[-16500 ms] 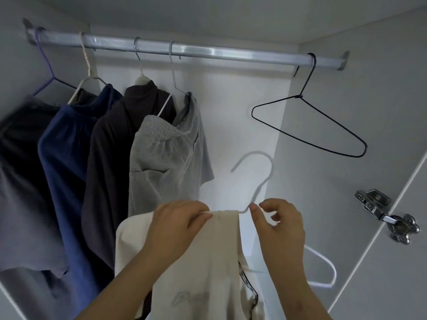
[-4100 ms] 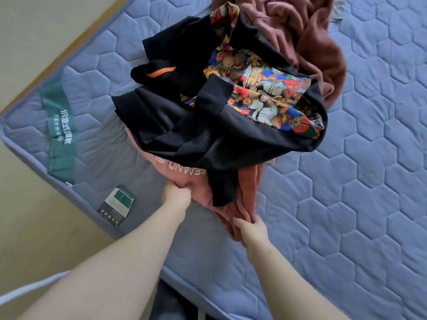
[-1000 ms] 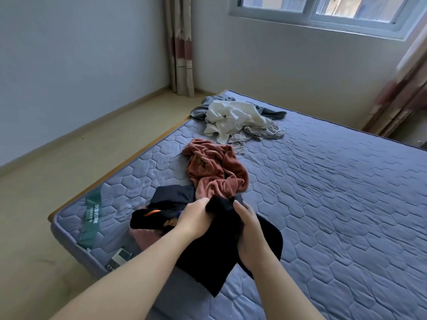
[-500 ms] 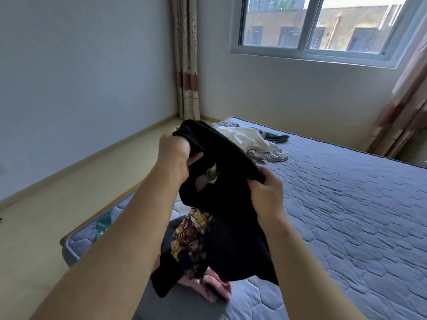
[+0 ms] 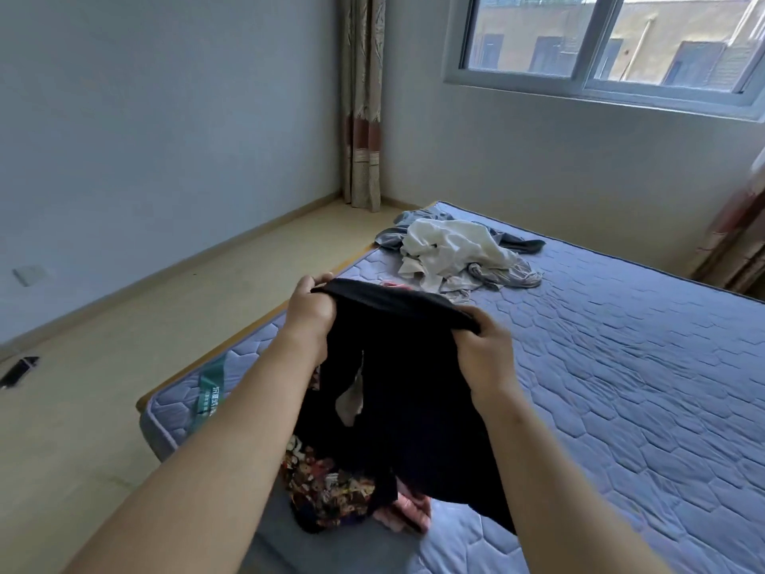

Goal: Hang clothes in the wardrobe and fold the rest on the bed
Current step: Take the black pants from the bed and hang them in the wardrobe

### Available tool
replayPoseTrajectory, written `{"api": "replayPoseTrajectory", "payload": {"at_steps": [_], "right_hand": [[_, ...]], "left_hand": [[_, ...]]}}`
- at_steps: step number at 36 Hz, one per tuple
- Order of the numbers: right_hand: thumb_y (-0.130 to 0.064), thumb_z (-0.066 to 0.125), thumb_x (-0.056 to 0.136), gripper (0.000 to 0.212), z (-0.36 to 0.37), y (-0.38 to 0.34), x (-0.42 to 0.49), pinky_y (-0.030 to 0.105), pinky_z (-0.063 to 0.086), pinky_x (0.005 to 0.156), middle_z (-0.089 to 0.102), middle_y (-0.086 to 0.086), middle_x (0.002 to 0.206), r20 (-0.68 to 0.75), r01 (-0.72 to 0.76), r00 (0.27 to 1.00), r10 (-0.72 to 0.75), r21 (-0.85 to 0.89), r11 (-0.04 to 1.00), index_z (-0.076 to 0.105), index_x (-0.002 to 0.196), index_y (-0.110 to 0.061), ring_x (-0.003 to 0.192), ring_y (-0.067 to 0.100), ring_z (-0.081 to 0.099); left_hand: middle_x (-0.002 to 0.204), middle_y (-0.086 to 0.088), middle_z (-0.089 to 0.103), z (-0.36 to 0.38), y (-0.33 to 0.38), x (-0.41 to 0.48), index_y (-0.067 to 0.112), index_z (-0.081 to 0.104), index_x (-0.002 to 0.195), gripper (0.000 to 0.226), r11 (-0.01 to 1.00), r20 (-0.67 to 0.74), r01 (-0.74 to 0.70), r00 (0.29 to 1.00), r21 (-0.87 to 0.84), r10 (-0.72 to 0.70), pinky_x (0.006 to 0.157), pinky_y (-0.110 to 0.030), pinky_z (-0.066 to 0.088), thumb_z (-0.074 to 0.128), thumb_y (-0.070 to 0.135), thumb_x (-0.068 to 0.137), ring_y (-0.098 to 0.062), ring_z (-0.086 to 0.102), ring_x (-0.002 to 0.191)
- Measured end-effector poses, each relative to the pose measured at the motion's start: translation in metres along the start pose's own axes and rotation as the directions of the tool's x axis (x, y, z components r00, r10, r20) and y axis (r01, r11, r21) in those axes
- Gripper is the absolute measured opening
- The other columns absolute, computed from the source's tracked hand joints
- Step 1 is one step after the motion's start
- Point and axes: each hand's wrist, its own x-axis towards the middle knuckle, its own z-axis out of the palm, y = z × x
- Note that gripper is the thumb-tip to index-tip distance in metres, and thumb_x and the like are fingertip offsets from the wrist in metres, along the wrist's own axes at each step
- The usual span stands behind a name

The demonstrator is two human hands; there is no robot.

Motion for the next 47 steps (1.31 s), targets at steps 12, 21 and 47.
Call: {"api": "replayPoseTrajectory", "payload": {"at_steps": [12,21,47], "right_hand": [[-0.009,0.065,0.083,0.018,0.025,0.038,-0.014,0.04,0.053,0.082,0.067,0.003,0.087,0.211,-0.223,0.951,0.227,-0.047,0.974,0.065,0.089,-0.026,0.086,0.025,0.065],[-0.004,0.046,0.09,0.022,0.017,0.085,-0.003,0.028,0.036,0.053,0.053,0.005,0.076,-0.156,-0.532,0.818,0.553,0.161,0.831,0.058,0.107,-0.009,0.065,0.018,0.047],[-0.018,0.046,0.089,0.032,0.145,0.208,-0.037,0.044,0.042,0.098,0.057,0.0,0.114,0.104,-0.636,0.585,0.805,-0.558,0.534,0.047,0.12,-0.021,0.108,0.023,0.053]], "left_hand": [[0.092,-0.008,0.069,0.014,-0.019,-0.015,0.01,0.063,0.103,0.038,0.974,0.553,0.154,0.833,-0.165,-0.038,0.074,-0.029,0.056,0.027,-0.003,0.098,-0.016,0.067,0.081],[0.137,-0.005,0.044,0.006,-0.08,0.018,0.023,0.041,0.138,0.04,0.949,0.388,0.026,0.909,0.314,-0.153,0.089,-0.031,0.04,0.042,0.014,0.099,-0.016,0.046,0.112],[0.153,-0.012,0.011,-0.049,-0.285,0.132,0.041,-0.006,0.147,0.091,0.657,-0.345,0.705,0.706,0.266,-0.618,0.105,-0.051,0.032,0.06,0.047,0.085,-0.036,0.028,0.134]]}}
